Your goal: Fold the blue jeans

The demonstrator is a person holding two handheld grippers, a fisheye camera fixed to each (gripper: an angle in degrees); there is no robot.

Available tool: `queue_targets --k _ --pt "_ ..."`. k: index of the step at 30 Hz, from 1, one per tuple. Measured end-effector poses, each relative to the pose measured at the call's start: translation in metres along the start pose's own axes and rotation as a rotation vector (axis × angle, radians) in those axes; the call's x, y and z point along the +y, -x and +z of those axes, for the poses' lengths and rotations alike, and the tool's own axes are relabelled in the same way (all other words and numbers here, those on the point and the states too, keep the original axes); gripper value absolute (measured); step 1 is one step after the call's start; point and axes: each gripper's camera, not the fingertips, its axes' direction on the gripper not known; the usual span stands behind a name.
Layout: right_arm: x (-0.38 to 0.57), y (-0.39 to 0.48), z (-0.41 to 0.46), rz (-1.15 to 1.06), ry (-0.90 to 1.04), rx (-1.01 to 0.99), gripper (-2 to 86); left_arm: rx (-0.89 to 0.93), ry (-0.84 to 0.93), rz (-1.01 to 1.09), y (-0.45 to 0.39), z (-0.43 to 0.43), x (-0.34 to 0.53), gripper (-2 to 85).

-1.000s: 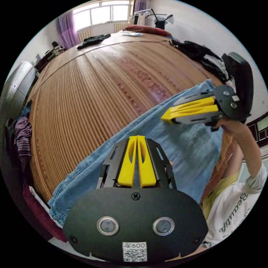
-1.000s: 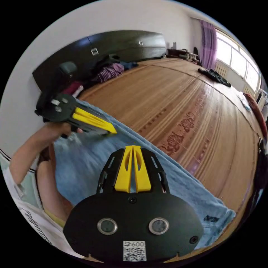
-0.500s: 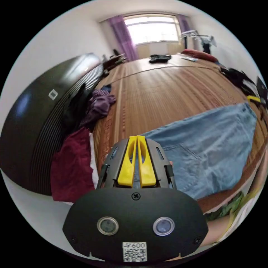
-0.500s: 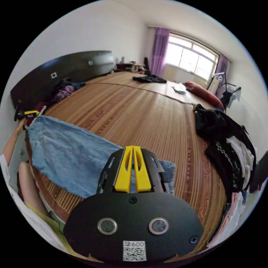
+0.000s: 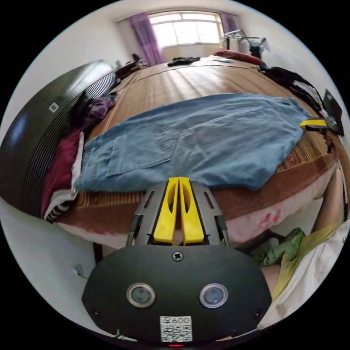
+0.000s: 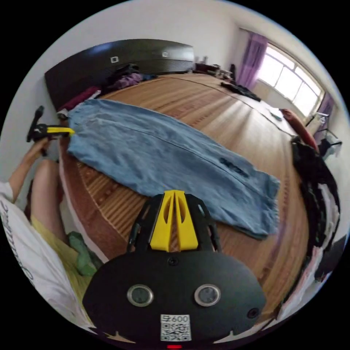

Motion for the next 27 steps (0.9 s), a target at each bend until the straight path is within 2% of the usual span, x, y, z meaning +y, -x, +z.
queue_targets --k 3,4,6,8,11,14,19,21,23,25,27 --pt "0.053 0.005 -0.028 0.066 -0.122 -0.042 -0.9 0.143 -0.051 -0.049 -0.013 -0.029 0.047 7.0" --pt "0.070 0.014 -0.038 0.085 -0.181 -0.094 -0.9 0.147 -0.059 -0.035 -0.032 -0.033 0.059 11.0" --pt "0.091 0.033 -0.048 0.117 -0.249 -0.124 -0.9 0.101 -0.086 0.008 -0.065 -0.037 0.074 13.2" --pt "0.112 0.059 -0.054 0.126 -0.291 -0.142 -0.9 0.056 -0.144 -0.001 -0.089 -0.041 0.085 13.0" --pt "0.130 0.096 -0.056 0.090 -0.324 -0.204 -0.9 0.080 -0.189 -0.068 -0.087 -0.043 0.091 11.4" --pt "0.142 0.135 -0.049 0.028 -0.339 -0.258 -0.8 0.074 -0.113 -0.079 -0.077 -0.042 0.096 6.0" --pt "0.153 0.207 -0.023 -0.090 -0.336 -0.398 -0.4 0.178 -0.130 -0.123 -0.048 -0.073 0.121 3.3" --pt "0.160 0.238 -0.017 -0.172 -0.374 -0.383 0.2 0.199 -0.127 -0.129 -0.039 -0.079 0.126 3.0" --pt "0.172 0.284 -0.013 -0.310 -0.424 -0.195 3.7 0.231 -0.116 -0.143 -0.027 -0.091 0.128 2.6" --pt "0.181 0.315 -0.009 -0.425 -0.429 -0.106 6.1 0.230 -0.119 -0.134 -0.022 -0.103 0.129 2.5" --pt "0.191 0.332 -0.004 -0.475 -0.434 -0.116 6.7 0.207 -0.121 -0.110 -0.021 -0.114 0.129 2.4"
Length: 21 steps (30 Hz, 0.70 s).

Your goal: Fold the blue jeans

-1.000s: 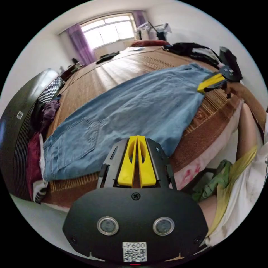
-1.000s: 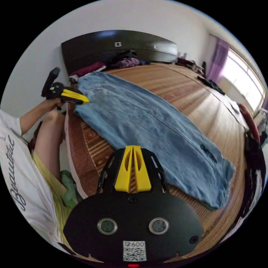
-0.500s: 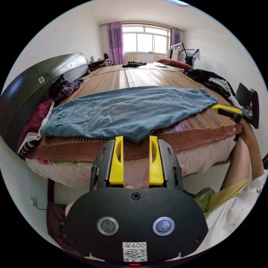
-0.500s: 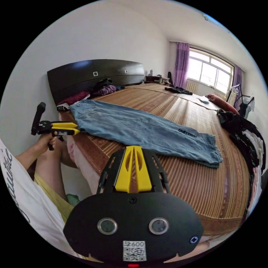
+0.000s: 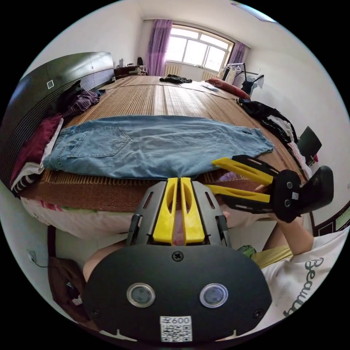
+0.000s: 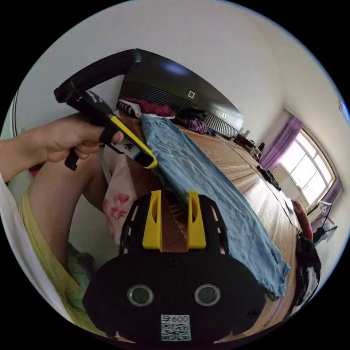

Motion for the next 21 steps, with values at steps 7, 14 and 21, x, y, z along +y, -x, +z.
queue_targets --k 7,14,21 --pt "0.027 0.053 -0.005 -0.063 0.064 0.172 5.5 -0.089 0.025 0.071 -0.006 -0.018 0.011 2.3" --pt "0.049 0.111 0.052 -0.396 0.125 0.279 4.8 -0.041 -0.006 0.023 0.016 -0.042 0.017 3.0" --pt "0.061 0.090 0.062 -0.280 0.078 0.154 -0.5 0.017 -0.056 -0.063 0.034 -0.046 0.032 9.7"
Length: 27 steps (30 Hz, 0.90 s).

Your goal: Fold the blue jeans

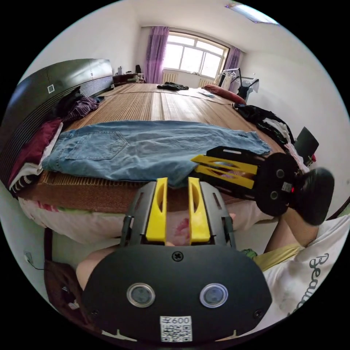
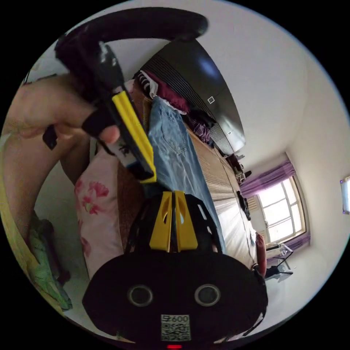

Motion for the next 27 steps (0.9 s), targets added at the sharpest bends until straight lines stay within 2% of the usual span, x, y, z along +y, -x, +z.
queue_targets --k 2,7,10,15,18,20,22,24,27 --pt "0.006 -0.011 0.004 0.065 -0.020 -0.039 -0.8 -0.019 -0.019 -0.021 -0.003 0.005 0.005 13.3" --pt "0.014 -0.017 0.016 0.077 -0.028 -0.048 -0.8 -0.060 -0.081 -0.114 -0.001 0.005 0.001 13.7" --pt "0.019 -0.019 0.026 0.069 -0.029 -0.046 -0.9 -0.109 -0.115 -0.151 0.003 0.002 -0.003 10.6" --pt "0.023 -0.038 0.049 0.112 -0.018 -0.078 -0.9 -0.124 -0.049 -0.091 0.004 0.012 -0.020 4.1" --pt "0.035 -0.060 0.051 0.133 -0.026 -0.185 -0.8 -0.085 -0.063 -0.106 0.011 0.004 -0.020 3.1" --pt "0.059 -0.089 0.033 0.189 -0.190 -0.282 -0.8 -0.048 -0.046 -0.130 0.019 0.010 -0.020 2.8" --pt "0.077 -0.124 0.029 0.295 -0.273 -0.269 -0.8 -0.038 -0.061 -0.132 0.021 0.011 -0.020 2.7" --pt "0.085 -0.165 0.044 0.398 -0.242 -0.185 -0.8 -0.046 -0.060 -0.112 0.019 0.011 -0.023 2.6" --pt "0.071 -0.241 0.118 0.451 0.022 -0.189 -0.9 -0.071 -0.054 -0.075 0.014 0.012 -0.030 2.5"
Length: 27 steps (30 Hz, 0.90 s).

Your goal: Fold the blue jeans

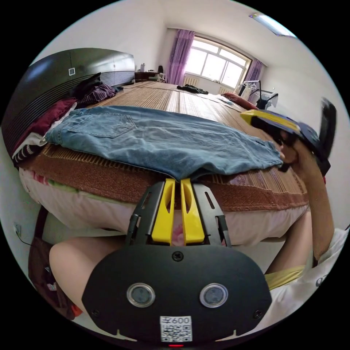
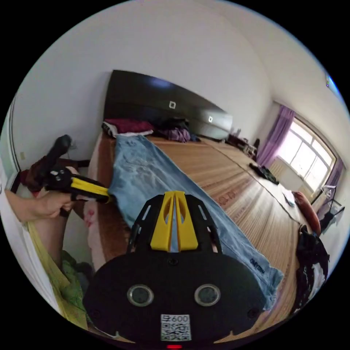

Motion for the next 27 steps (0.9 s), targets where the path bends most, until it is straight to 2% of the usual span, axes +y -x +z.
queue_targets --k 1,6,9,15,19,25,27 --pt "-0.022 -0.029 0.032 0.030 0.100 -0.020 -0.9 -0.008 -0.001 0.011 -0.002 0.001 -0.002 2.5" --pt "-0.086 -0.099 0.137 0.025 0.233 -0.198 -0.9 0.005 -0.017 -0.010 -0.002 0.007 -0.006 2.7" --pt "-0.100 -0.103 0.197 -0.131 0.403 -0.117 -0.9 0.012 -0.023 0.002 -0.003 0.011 -0.009 2.7" --pt "-0.142 -0.146 0.229 -0.122 0.412 -0.056 -0.8 -0.024 -0.014 0.100 -0.022 0.016 -0.018 2.9" --pt "-0.164 -0.181 0.233 -0.109 0.413 -0.107 -0.8 -0.105 0.005 0.186 -0.039 0.023 -0.027 2.8" --pt "-0.182 -0.238 0.224 -0.036 0.356 -0.236 -0.8 -0.049 0.028 0.139 -0.023 0.027 -0.024 2.2" --pt "-0.186 -0.259 0.217 0.033 0.329 -0.200 -0.8 -0.088 0.066 0.148 -0.021 0.035 -0.015 1.8"
